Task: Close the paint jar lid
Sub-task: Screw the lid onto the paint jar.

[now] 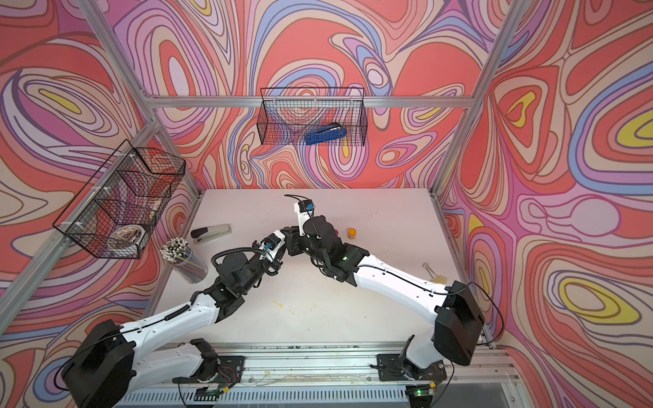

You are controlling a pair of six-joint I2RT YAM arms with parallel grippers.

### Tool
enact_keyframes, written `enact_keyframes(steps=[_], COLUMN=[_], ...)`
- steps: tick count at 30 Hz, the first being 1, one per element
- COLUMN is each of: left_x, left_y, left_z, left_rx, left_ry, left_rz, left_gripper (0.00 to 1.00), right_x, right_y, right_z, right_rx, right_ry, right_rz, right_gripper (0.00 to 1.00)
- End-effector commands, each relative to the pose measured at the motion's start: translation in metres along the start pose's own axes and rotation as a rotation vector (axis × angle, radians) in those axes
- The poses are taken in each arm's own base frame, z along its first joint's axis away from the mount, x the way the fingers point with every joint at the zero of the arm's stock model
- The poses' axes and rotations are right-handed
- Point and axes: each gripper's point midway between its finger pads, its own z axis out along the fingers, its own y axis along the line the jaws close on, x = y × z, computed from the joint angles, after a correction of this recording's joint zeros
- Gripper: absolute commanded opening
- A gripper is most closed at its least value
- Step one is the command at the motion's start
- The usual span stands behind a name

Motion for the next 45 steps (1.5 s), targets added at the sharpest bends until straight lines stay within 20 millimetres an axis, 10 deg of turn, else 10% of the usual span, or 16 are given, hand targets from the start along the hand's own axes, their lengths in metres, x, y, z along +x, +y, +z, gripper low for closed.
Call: enact_keyframes(steps=[1, 10, 19, 27, 45], left_x=[-0.033, -0.024, -0.020, -0.038, -0.042], left_y=[0.026, 0.031, -0.015, -0.064, -0.065], left_z=[-0.007, -0.022, -0.050, -0.079, -0.080], left_rx=[-0.103, -0.116, 0.177, 0.494, 0.510], left_ry=[-0.096, -0.013, 0.050, -0.016, -0.034], left_rz=[-0.055, -0.083, -0.111, -0.177, -0.170], left_gripper=[0.28, 0.28, 0.30, 0.29, 0.29], right_x=[0.024, 0.033, 0.002, 0.004, 0.032], right_y=[-0.004, -0.013, -0.009, 0.044, 0.061], right_z=[-0.011, -0.039, -0.080, -0.094, -0.090], right_rx=[0.020, 0.029, -0.021, -0.374, -0.521], right_ry=[0.073, 0.086, -0.017, 0.007, 0.127], right_rz=[-0.001, -0.050, -0.232, -0.409, -0.421], right_gripper=[0.46, 0.71, 0.68, 0.61, 0.49])
